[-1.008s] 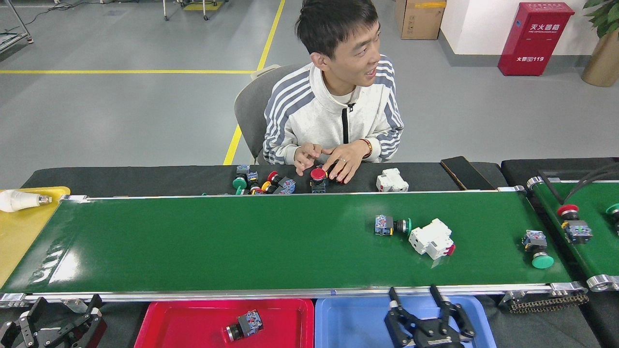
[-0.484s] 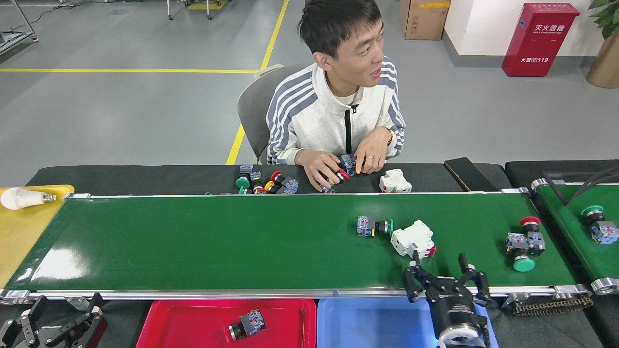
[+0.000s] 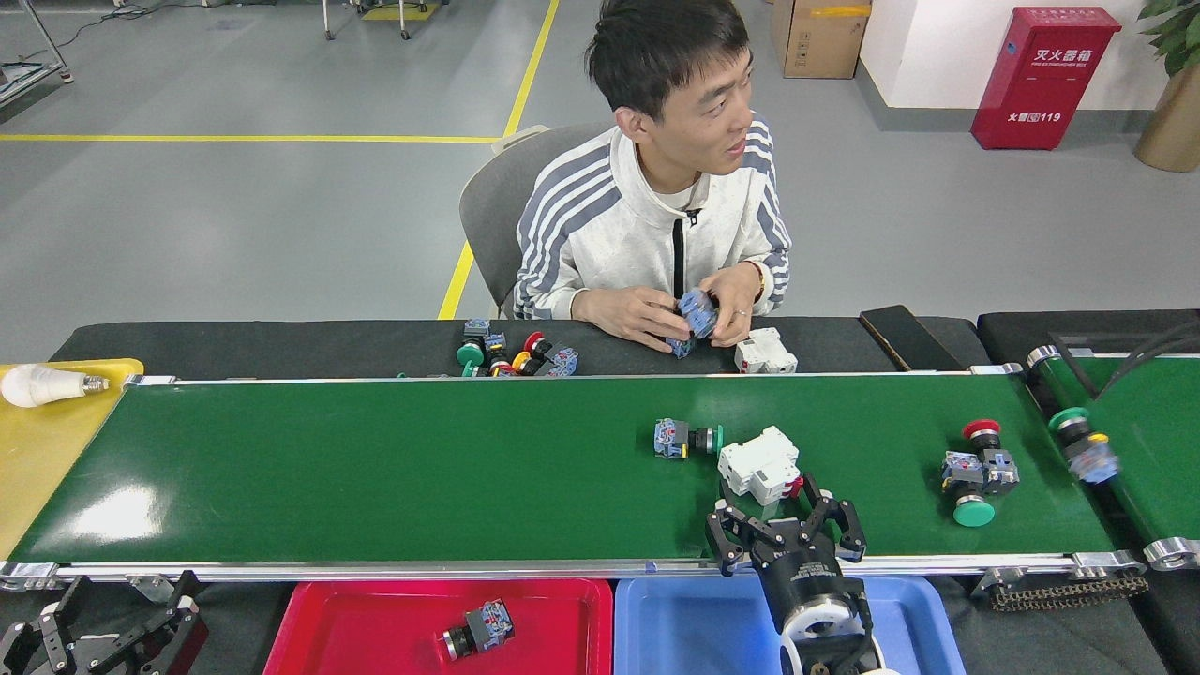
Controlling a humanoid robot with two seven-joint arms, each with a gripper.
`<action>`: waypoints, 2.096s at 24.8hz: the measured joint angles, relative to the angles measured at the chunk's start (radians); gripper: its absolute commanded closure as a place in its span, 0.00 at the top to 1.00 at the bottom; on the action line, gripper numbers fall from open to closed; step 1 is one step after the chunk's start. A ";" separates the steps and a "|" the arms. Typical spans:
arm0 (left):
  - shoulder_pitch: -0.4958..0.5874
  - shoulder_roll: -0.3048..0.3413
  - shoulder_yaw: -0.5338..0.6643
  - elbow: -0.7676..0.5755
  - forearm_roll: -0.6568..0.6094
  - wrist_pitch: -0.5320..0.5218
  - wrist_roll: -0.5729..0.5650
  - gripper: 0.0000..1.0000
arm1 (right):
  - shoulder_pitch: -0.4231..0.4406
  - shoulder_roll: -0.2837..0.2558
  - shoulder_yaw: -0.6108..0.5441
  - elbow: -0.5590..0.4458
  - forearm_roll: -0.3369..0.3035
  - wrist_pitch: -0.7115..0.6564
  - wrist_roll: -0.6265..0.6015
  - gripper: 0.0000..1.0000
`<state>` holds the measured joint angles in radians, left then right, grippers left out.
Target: Pick switch part from conveyor to tray
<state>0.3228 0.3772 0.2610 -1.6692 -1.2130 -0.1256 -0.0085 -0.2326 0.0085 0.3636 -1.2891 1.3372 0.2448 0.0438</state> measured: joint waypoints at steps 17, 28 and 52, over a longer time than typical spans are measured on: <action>0.009 0.000 0.009 0.003 0.000 0.006 0.000 1.00 | -0.034 0.001 0.062 -0.025 -0.002 -0.121 0.001 0.14; 0.035 -0.004 0.012 -0.028 0.000 -0.017 0.000 1.00 | 0.505 -0.278 -0.200 -0.405 -0.097 -0.593 -0.168 1.00; -0.565 -0.048 -0.517 0.380 -0.005 -0.132 -0.069 1.00 | 0.177 0.075 -0.023 -0.216 0.075 -0.098 0.015 0.98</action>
<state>-0.2420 0.3291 -0.2561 -1.2890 -1.2178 -0.2574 -0.0780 -0.0553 0.0837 0.3407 -1.5053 1.4124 0.1466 0.0588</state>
